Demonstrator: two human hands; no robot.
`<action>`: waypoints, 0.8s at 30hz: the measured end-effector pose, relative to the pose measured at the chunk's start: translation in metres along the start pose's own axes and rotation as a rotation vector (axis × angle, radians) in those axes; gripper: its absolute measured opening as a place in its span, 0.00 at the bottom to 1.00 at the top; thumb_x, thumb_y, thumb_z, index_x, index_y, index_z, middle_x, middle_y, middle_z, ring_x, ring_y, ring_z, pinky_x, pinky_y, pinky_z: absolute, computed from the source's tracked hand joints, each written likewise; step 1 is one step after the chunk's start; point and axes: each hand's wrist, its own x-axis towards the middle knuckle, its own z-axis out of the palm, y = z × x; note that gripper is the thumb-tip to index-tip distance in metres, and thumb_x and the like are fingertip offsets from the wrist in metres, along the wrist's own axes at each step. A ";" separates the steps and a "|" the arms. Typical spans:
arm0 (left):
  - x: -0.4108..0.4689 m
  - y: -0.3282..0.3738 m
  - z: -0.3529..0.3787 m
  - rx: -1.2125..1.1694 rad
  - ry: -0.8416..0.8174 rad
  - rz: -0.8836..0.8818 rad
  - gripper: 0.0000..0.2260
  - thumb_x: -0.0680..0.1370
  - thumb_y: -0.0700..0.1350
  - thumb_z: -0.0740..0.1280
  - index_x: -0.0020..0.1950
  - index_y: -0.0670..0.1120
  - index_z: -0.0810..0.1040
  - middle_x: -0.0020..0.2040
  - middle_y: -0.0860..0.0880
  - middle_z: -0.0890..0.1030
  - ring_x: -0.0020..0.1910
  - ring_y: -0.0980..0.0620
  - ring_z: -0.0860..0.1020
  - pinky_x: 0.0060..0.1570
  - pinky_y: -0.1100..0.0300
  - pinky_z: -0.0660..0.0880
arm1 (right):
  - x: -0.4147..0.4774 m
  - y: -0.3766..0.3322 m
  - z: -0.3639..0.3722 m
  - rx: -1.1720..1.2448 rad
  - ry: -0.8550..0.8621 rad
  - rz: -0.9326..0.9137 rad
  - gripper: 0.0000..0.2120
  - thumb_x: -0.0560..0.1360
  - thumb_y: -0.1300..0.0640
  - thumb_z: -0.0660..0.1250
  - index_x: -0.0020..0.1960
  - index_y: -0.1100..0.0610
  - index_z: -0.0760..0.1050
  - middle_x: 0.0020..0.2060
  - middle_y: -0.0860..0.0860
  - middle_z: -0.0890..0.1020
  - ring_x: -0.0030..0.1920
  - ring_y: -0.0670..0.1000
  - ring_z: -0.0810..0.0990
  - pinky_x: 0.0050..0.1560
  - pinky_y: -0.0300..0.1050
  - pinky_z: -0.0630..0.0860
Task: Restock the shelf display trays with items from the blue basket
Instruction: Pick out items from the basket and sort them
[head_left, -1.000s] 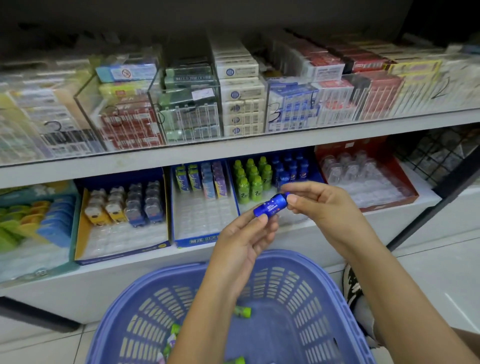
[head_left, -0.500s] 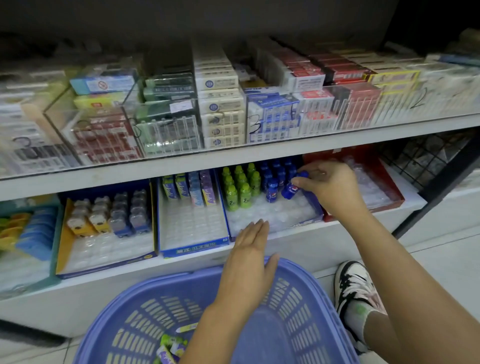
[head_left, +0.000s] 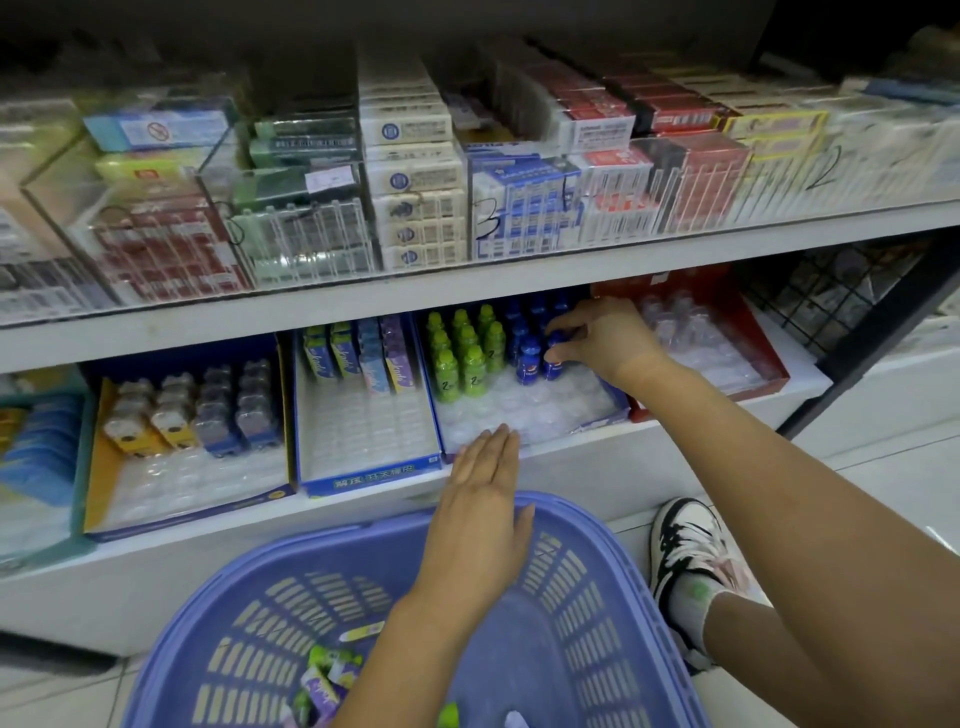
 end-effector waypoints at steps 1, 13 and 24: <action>0.001 0.000 -0.001 -0.007 -0.010 0.007 0.31 0.80 0.49 0.59 0.78 0.47 0.46 0.79 0.52 0.47 0.77 0.55 0.45 0.71 0.66 0.35 | -0.001 -0.001 0.000 0.002 0.008 0.007 0.18 0.68 0.54 0.75 0.58 0.52 0.80 0.59 0.56 0.79 0.56 0.55 0.77 0.57 0.42 0.73; -0.048 -0.025 0.007 -0.263 -0.142 -0.177 0.07 0.76 0.40 0.64 0.51 0.41 0.80 0.49 0.42 0.83 0.50 0.45 0.81 0.52 0.53 0.76 | -0.118 -0.063 0.040 -0.201 -0.320 -0.147 0.10 0.68 0.52 0.74 0.44 0.58 0.80 0.42 0.55 0.84 0.46 0.54 0.80 0.42 0.40 0.69; -0.165 -0.081 0.102 0.076 -1.128 -0.109 0.23 0.73 0.34 0.67 0.67 0.46 0.74 0.66 0.45 0.75 0.64 0.45 0.73 0.58 0.58 0.71 | -0.237 0.000 0.218 -0.619 -1.373 -0.109 0.22 0.75 0.61 0.66 0.67 0.63 0.65 0.41 0.59 0.77 0.38 0.56 0.73 0.41 0.50 0.72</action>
